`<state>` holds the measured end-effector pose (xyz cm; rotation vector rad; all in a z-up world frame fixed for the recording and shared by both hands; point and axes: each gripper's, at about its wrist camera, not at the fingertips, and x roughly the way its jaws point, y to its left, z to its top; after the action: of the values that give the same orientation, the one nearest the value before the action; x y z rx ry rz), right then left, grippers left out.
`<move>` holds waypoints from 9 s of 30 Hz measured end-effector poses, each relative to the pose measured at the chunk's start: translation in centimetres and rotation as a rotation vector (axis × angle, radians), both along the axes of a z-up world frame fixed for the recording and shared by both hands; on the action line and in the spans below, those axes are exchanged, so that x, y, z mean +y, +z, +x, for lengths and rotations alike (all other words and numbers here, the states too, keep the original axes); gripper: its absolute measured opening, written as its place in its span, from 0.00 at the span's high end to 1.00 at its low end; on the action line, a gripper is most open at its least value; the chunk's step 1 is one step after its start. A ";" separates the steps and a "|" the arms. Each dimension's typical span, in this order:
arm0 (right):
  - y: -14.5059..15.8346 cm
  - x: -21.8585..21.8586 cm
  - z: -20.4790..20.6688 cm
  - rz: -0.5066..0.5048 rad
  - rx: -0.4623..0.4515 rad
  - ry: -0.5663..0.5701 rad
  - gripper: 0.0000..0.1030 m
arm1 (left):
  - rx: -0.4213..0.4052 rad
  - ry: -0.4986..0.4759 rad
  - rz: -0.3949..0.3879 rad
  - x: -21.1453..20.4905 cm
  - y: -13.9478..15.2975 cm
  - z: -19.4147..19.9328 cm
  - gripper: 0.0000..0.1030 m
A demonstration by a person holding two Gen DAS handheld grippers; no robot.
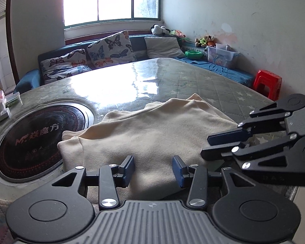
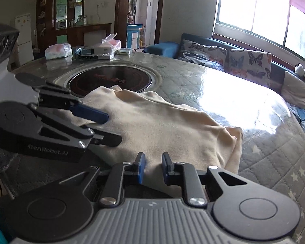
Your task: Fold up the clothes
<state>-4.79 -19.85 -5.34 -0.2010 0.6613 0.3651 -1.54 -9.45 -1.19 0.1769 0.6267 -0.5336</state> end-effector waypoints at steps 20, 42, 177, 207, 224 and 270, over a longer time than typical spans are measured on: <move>0.9 -5.4 -0.7 0.054 0.028 -0.154 0.83 | 0.019 0.050 -0.038 2.2 0.7 -0.1 0.53; 0.9 -5.4 0.6 0.037 0.034 -0.141 0.80 | 0.086 0.230 -0.134 8.9 0.8 -0.7 0.53; 0.6 -10.0 6.6 0.172 0.069 -0.300 0.73 | 0.569 0.463 -0.725 12.8 -2.1 7.9 0.85; 4.6 -14.4 3.4 0.212 -0.121 -0.409 0.91 | 0.364 0.241 -0.474 2.0 4.4 9.4 0.88; 4.6 -24.1 2.9 0.107 -0.146 -0.622 0.91 | 0.378 0.109 -0.369 -9.5 3.0 12.5 0.88; 0.5 -19.5 5.8 0.147 0.015 -0.515 0.64 | 0.302 0.036 -0.178 -11.5 2.3 11.9 0.64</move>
<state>1.05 -39.40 -4.79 0.1137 0.6726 -0.0804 10.39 -20.93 1.14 -0.0850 0.8699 -0.5831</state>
